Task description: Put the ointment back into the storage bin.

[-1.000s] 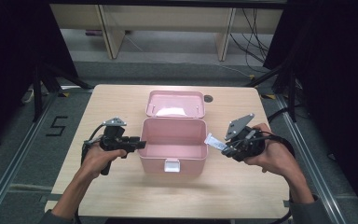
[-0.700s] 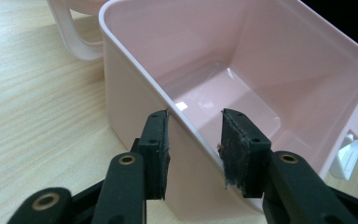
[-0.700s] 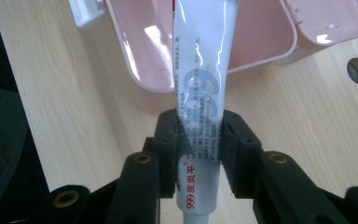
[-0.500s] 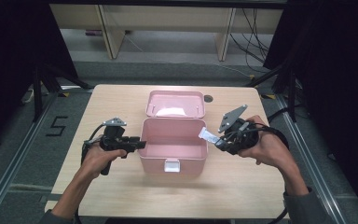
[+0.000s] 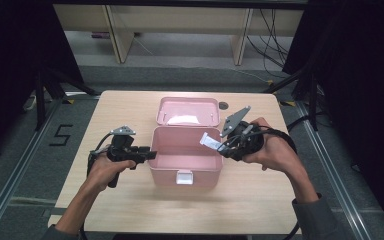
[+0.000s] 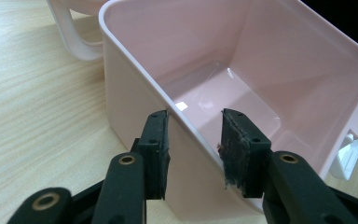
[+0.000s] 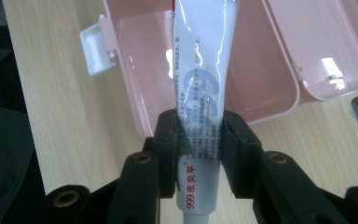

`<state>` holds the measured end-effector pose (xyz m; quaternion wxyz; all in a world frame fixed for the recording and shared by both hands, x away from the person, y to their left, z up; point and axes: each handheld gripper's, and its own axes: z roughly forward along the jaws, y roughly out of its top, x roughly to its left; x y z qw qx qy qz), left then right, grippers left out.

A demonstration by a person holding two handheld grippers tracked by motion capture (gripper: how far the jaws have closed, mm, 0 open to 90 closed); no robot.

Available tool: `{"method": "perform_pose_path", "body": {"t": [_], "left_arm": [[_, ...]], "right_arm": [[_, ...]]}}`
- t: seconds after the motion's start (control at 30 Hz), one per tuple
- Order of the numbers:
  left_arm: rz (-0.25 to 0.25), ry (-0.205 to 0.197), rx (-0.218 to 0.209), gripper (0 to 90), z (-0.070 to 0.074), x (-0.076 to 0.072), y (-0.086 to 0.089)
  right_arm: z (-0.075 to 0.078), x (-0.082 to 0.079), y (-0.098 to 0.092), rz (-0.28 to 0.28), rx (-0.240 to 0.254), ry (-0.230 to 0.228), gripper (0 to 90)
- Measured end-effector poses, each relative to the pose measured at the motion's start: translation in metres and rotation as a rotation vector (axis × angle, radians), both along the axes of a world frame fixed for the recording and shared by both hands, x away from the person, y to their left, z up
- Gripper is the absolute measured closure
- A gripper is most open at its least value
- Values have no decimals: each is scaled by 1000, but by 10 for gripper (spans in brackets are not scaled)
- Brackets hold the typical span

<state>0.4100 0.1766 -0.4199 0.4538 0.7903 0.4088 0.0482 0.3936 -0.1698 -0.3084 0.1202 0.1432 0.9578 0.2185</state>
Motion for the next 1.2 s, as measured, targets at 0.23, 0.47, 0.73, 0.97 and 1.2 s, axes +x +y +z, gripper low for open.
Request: {"method": "perform_pose_path", "body": {"t": [0.23,0.47,0.73,0.97,1.2], "left_arm": [[0,-1,0,615,0,0,0],[0,-2,1,616,0,0,0],[0,-3,2,616,0,0,0],[4,-3,-2,616,0,0,-1],[0,-3,2,616,0,0,0]], "right_arm": [[-2,7,20,20,7,29,702],[-5,14,34,53,-13,57,702],[-12,19,51,62,-51,94,702],[-17,19,61,42,-74,120,702],[-25,21,66,61,-90,122,702]]}}
